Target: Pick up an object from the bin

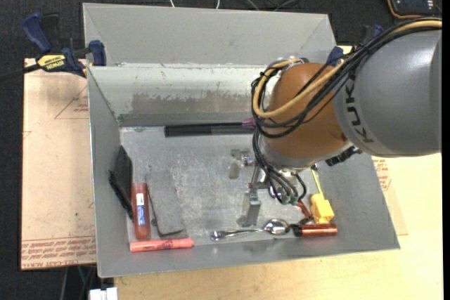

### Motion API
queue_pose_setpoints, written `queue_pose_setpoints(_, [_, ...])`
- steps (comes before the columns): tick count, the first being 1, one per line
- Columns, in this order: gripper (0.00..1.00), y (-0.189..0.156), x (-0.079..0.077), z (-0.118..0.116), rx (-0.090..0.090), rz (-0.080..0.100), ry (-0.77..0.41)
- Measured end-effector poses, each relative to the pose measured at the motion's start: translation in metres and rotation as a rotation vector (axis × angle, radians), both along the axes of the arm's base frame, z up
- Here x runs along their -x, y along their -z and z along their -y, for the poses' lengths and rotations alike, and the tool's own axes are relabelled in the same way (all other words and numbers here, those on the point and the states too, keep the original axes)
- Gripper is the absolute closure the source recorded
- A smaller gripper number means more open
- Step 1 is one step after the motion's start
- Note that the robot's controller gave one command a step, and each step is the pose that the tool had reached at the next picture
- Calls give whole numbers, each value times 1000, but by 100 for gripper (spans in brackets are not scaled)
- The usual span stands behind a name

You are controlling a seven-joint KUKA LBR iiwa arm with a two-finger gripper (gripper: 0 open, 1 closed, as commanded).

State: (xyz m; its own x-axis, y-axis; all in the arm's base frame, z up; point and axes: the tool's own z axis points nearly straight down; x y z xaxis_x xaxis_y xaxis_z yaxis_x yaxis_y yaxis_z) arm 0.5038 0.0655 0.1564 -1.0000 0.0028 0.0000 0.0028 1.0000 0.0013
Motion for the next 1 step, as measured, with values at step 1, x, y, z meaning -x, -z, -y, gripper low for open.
queue_pose_setpoints(1, [0,0,0,0,0,0,0])
